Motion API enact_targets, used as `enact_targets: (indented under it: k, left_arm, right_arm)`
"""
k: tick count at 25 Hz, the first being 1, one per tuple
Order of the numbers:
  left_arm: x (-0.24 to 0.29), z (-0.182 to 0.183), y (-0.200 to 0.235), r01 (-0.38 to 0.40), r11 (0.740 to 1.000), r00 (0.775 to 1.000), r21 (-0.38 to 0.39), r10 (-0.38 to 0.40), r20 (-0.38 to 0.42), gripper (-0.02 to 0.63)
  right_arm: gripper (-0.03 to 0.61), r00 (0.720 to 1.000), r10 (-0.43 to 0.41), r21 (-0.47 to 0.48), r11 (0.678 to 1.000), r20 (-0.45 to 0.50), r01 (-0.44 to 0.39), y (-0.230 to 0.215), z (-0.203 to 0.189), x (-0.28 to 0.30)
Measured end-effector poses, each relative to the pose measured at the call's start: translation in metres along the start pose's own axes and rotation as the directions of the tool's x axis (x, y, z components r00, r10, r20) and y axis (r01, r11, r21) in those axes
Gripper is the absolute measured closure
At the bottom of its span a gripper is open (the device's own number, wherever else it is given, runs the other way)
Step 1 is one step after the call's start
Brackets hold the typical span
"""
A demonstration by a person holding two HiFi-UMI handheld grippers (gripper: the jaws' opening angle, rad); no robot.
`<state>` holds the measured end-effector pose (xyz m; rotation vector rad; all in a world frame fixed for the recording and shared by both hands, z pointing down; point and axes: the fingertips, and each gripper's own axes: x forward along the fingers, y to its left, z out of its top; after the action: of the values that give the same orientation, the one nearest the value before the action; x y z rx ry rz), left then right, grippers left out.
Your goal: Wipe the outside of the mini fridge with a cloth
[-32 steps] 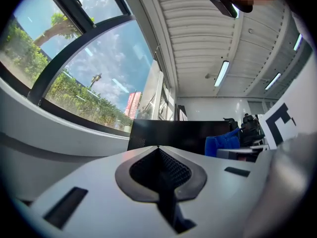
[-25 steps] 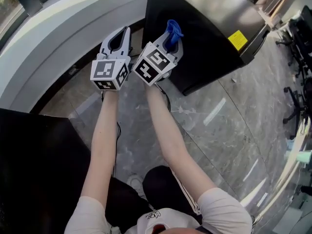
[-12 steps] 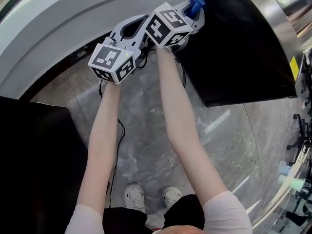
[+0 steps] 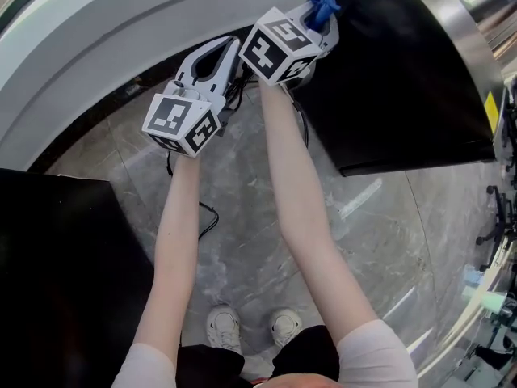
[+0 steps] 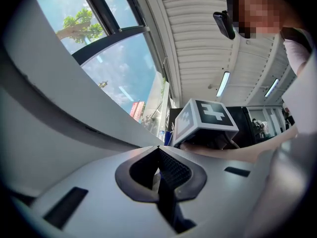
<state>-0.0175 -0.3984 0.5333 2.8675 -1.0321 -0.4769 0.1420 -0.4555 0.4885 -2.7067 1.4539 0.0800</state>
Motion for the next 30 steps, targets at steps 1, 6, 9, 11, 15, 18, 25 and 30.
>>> enact_targets:
  k: [1,6,9,11,15,18,25,30]
  left_arm:
    - [-0.002,-0.001,-0.001,-0.009,1.000,1.000,-0.014,0.009,0.007,0.609]
    - [-0.005,-0.008,-0.019,-0.017,0.999,1.000,-0.031,0.018,0.014,0.609]
    - [-0.007,-0.011,-0.031,-0.016,0.999,1.000,-0.045,0.017,0.020,0.609]
    - [-0.008,-0.014,-0.043,-0.007,0.999,1.000,-0.039,0.007,0.007,0.609]
    - [-0.006,-0.008,-0.069,0.020,1.000,1.000,-0.012,-0.020,-0.011,0.609]
    - [-0.002,-0.004,-0.089,0.032,0.999,0.999,-0.025,-0.032,-0.008,0.609]
    - [0.003,-0.004,-0.142,0.084,0.995,0.995,-0.044,-0.087,-0.054,0.609]
    - [0.000,0.002,-0.167,0.083,0.996,0.993,-0.022,-0.084,-0.086,0.609]
  right_arm:
    - [0.517,1.000,0.006,-0.006,1.000,0.001,-0.006,-0.003,0.000,-0.002]
    - [0.517,1.000,-0.014,-0.018,1.000,0.021,0.014,-0.030,0.002,-0.024]
    - [0.517,0.999,-0.040,-0.029,0.999,0.028,0.041,-0.046,0.002,-0.037]
    - [0.517,0.998,-0.058,-0.029,0.998,0.026,0.058,-0.057,0.002,-0.046]
    - [0.517,0.997,-0.082,-0.023,0.996,0.012,0.082,-0.083,0.004,-0.064]
    - [0.517,0.996,-0.094,-0.005,0.996,-0.002,0.094,-0.104,0.007,-0.080]
    - [0.517,0.988,-0.152,-0.067,0.986,0.004,0.152,-0.166,0.011,-0.124]
    - [0.517,0.986,-0.165,-0.083,0.983,-0.031,0.162,-0.203,0.007,-0.155]
